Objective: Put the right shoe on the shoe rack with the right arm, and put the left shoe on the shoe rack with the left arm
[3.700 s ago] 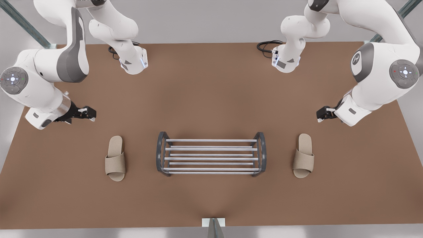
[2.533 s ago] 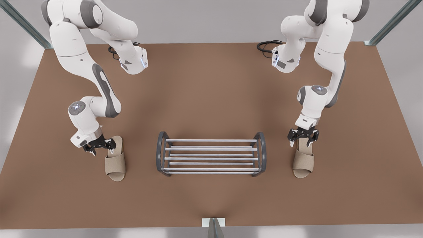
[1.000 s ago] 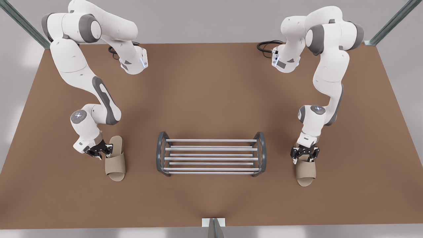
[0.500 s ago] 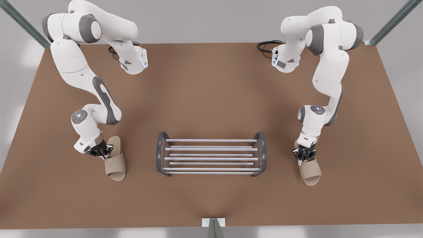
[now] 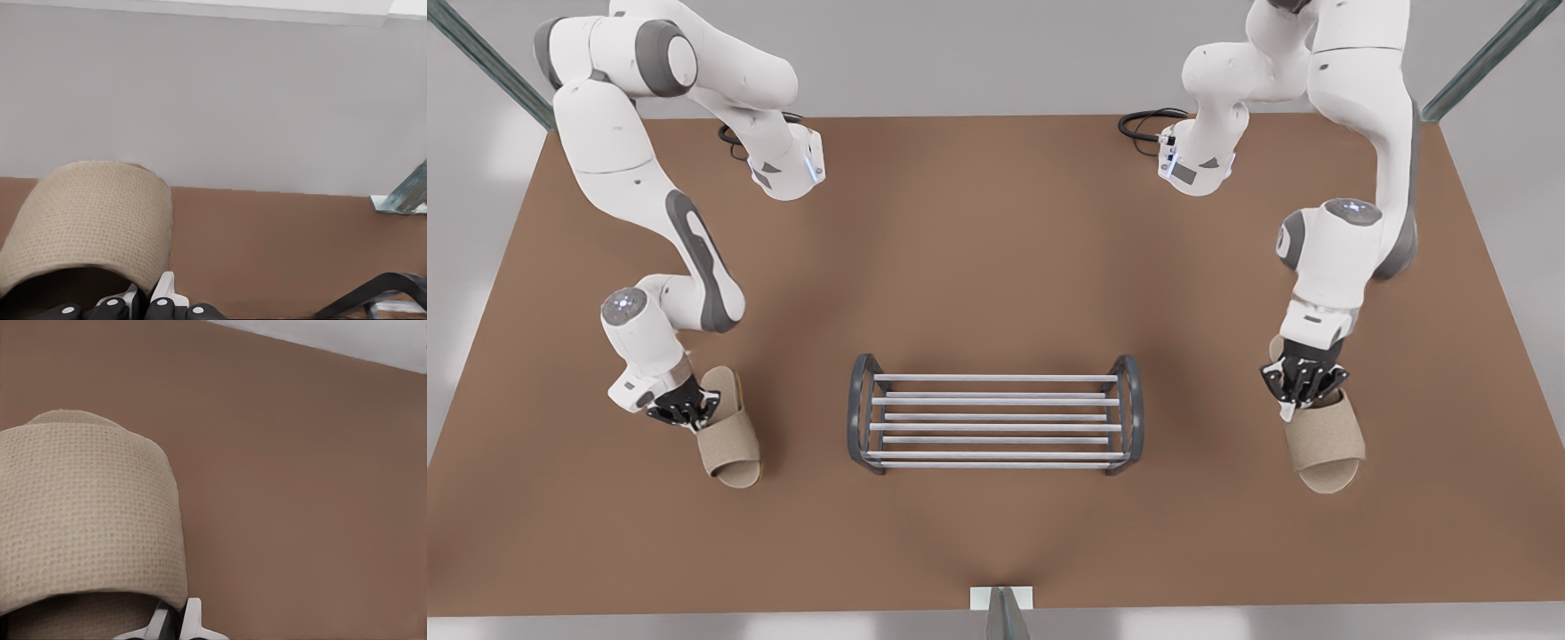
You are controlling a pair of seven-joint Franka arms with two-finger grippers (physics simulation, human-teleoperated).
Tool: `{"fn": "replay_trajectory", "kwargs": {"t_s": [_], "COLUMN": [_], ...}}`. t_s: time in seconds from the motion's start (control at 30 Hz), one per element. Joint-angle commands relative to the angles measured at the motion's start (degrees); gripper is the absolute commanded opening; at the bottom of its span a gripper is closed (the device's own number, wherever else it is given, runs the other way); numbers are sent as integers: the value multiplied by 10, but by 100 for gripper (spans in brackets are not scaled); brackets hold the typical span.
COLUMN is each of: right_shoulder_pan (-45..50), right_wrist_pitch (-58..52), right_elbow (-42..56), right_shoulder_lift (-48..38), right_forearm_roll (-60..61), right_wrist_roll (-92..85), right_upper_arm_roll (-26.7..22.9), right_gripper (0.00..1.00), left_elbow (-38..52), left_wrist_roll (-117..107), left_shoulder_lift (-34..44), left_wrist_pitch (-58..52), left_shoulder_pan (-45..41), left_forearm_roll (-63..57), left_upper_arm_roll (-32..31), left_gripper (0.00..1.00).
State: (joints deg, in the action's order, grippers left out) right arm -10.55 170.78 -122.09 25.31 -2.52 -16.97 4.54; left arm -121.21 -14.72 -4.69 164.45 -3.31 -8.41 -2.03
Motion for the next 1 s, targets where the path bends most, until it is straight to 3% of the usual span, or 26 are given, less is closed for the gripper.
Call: {"fn": "replay_trajectory", "kwargs": {"t_s": [0.0,0.17,0.3,0.47,0.7,0.97], "right_shoulder_pan": [-3,-19,-29,-46,-45,-57], "right_wrist_pitch": [-63,-153,-215,-360,-459,-500], "right_elbow": [2,3,4,84,114,142], "right_shoulder_lift": [-12,-69,-112,-130,-161,-163], "right_forearm_roll": [4,22,28,83,140,228], "right_wrist_roll": [2,1,-3,-3,-3,-5], "right_upper_arm_roll": [3,20,31,46,71,71], "right_gripper": [21,21,21,21,21,21], "left_elbow": [7,33,155,260,359,480], "left_wrist_roll": [-65,-264,-341,-455,-573,-576], "left_shoulder_lift": [28,18,-54,-49,-160,-293], "left_wrist_pitch": [-248,-274,-314,-422,-421,-362], "left_shoulder_pan": [-3,-6,-56,-92,-207,-211], "left_forearm_roll": [1,1,0,1,-24,-57], "left_upper_arm_roll": [-22,-143,-145,-147,-145,-104], "left_gripper": [21,21,21,21,21,21]}}
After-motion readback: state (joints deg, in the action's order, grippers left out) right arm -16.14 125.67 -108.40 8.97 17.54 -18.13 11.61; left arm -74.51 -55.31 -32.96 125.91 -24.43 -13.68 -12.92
